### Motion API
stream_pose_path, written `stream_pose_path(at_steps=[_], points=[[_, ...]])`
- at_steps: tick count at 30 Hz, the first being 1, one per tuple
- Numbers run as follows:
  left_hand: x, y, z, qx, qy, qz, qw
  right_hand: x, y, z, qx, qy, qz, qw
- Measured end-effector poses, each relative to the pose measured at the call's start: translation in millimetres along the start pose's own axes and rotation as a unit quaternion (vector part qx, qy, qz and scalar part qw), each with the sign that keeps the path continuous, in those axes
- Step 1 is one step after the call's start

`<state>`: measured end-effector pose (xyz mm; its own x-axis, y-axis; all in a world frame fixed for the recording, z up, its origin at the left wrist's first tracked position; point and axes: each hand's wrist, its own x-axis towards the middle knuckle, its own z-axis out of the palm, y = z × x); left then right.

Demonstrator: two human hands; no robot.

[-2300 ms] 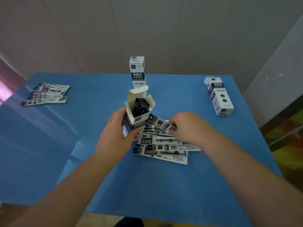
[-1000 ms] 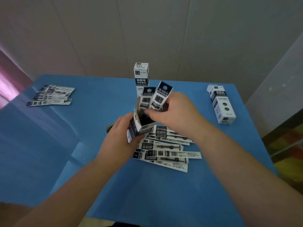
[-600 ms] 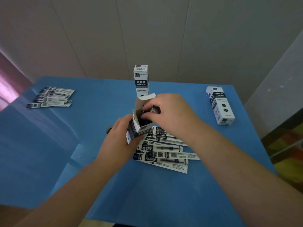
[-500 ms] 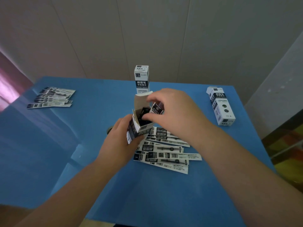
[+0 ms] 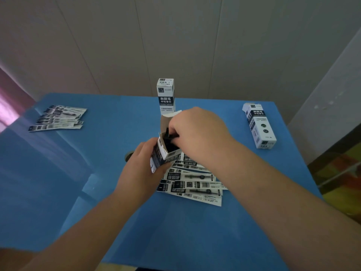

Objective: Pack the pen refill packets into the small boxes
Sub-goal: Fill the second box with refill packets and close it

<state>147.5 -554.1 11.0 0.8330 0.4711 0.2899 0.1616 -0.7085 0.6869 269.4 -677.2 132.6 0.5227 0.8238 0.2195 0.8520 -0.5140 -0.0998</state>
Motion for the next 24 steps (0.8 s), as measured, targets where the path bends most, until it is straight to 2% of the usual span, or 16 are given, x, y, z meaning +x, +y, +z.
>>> stream_pose_path(at_steps=[4,7,8,10,12,13,15,17,19,24], points=[[1.7,2.1,1.2,-0.003,-0.001,0.003,1.0,5.6,1.7,-0.8,-0.009,-0.083,-0.046,0.995],[1.9,0.1,-1.1,-0.008,-0.006,0.0,1.0,5.6,20.7,-5.0,0.096,-0.113,-0.075,0.986],[2.1,-1.1,-2.0,-0.013,-0.004,-0.005,1.0,2.2,28.2,-3.3,0.155,-0.088,-0.063,0.982],[2.6,-3.0,-2.8,-0.024,0.0,-0.021,0.999,-8.7,42.1,7.2,0.279,0.013,-0.014,0.96],[2.2,-3.8,-3.5,-0.028,0.001,-0.035,0.999,-19.6,56.2,26.0,0.333,0.087,0.055,0.937],[2.0,-4.0,-3.9,-0.03,0.001,-0.037,0.999,-24.4,63.7,37.1,0.317,0.076,0.09,0.941],[1.7,-4.3,-4.5,-0.033,-0.002,-0.041,0.999,-33.1,76.5,60.9,0.21,-0.038,0.132,0.968],[1.7,-4.5,-4.6,-0.035,-0.006,-0.045,0.998,-40.3,82.0,83.4,0.125,-0.136,0.124,0.975],[1.5,-5.4,-4.7,-0.039,-0.007,-0.05,0.998,-44.9,79.4,98.2,0.098,-0.153,0.106,0.978],[0.7,-3.6,-4.6,-0.035,-0.008,-0.06,0.998,-48.2,74.5,116.8,0.021,-0.134,0.058,0.989]])
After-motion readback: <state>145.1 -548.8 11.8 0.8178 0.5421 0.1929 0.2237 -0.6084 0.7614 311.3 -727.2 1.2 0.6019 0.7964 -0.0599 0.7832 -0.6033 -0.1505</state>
